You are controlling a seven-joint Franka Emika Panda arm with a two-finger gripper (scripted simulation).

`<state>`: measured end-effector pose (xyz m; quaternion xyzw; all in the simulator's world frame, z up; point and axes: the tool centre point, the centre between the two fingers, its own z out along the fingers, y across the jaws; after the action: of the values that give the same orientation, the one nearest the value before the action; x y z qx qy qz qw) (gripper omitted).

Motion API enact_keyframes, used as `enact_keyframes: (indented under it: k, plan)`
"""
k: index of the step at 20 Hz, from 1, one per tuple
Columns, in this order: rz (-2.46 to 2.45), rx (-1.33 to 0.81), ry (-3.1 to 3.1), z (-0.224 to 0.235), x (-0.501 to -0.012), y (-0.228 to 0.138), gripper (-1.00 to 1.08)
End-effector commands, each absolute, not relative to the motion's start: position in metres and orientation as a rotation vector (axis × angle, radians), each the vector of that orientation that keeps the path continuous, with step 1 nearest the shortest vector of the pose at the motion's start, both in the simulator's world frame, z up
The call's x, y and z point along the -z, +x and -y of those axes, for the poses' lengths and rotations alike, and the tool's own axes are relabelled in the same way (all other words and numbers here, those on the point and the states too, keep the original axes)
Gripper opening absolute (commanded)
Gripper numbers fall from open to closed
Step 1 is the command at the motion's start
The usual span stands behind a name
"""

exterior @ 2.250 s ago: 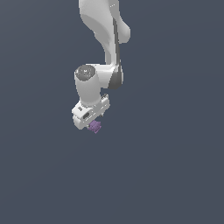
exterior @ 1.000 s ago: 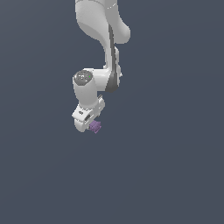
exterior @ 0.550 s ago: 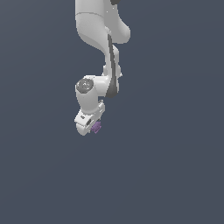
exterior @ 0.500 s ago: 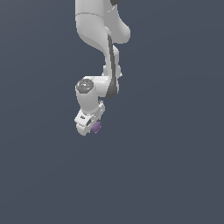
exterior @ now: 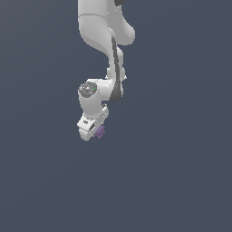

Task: Pick up the object and move it to a goal position.

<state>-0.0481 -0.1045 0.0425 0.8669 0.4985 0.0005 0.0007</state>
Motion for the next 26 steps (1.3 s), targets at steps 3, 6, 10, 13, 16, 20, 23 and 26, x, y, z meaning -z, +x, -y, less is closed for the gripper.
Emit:
enact_keyframes:
  k: [3,6,10,13,16,20,23,26]
  plan:
    - [-1.565,-0.002,2.722,0.105,-0.043,-0.048,-1.00]
    - [-1.565,-0.002,2.722,0.104,-0.048,-0.047,-1.00]
    - [-1.565,-0.002,2.722,0.103,-0.063,-0.044,-1.00]
    - [-1.566,-0.001,2.722,0.102,-0.081,-0.041,-1.00]
    - [-1.567,-0.001,2.722,0.100,-0.103,-0.037,-1.00]
    - [-1.567,-0.001,2.722,0.098,-0.141,-0.030,-1.00]
    - [-1.568,-0.002,2.723,0.096,-0.173,-0.023,-1.00]
    - [-1.568,-0.002,2.723,0.094,-0.205,-0.017,-1.00]
